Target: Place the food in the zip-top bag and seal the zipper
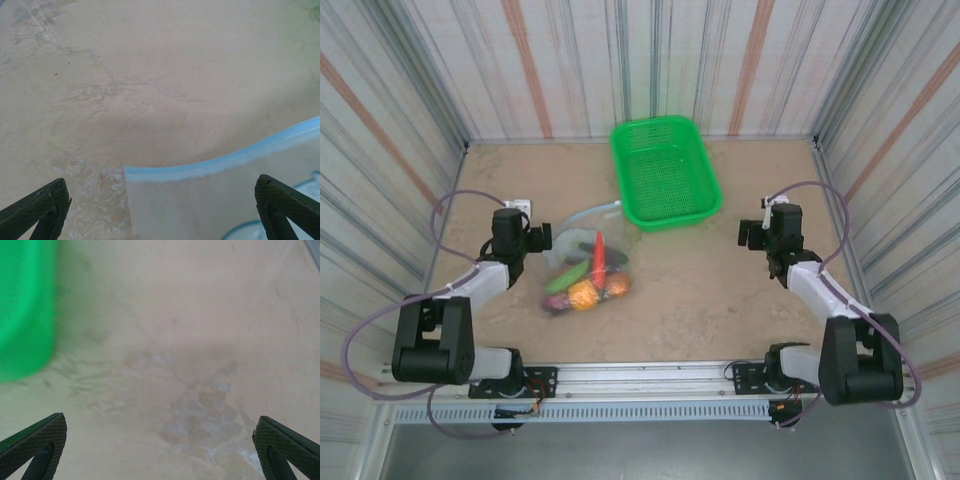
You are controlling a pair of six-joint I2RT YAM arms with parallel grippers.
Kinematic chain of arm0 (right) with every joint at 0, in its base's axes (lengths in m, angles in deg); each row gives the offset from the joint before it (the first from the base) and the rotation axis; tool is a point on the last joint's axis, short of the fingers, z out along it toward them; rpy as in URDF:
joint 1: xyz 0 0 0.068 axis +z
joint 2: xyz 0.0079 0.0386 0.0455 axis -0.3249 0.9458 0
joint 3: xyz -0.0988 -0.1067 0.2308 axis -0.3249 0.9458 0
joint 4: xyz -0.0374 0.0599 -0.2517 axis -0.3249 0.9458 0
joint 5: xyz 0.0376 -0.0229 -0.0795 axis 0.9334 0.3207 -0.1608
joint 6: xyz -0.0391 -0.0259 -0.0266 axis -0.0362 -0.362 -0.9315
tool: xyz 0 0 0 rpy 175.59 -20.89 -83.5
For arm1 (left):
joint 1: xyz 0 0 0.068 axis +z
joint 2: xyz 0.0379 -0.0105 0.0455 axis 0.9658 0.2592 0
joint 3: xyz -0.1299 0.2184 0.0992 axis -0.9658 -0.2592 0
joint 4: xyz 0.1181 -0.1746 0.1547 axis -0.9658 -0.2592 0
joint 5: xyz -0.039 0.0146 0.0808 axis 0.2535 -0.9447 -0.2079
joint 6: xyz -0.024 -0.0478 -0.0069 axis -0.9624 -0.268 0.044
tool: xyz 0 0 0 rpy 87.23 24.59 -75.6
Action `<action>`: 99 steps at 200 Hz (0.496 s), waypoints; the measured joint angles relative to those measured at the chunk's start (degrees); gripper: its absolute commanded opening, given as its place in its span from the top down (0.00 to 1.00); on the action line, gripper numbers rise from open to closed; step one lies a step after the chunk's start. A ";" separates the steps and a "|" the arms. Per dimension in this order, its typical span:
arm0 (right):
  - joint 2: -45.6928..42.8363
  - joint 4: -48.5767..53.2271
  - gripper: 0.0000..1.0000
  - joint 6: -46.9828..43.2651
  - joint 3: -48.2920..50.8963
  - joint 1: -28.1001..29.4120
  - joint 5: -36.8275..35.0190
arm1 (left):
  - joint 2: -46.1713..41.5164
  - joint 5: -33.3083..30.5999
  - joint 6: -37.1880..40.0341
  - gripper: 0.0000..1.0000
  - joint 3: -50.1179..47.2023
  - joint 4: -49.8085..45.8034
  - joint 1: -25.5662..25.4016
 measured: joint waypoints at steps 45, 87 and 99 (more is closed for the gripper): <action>8.35 -20.59 0.01 0.79 8.55 -4.94 3.04 | 5.66 5.84 0.85 0.01 -2.82 13.51 4.35; 17.59 -38.56 0.01 1.64 13.66 -7.82 9.14 | 8.74 5.75 1.03 0.01 -11.50 27.17 2.71; 17.94 -39.32 0.01 1.64 13.05 -7.37 9.86 | 9.35 5.66 1.16 0.01 -10.69 27.50 2.40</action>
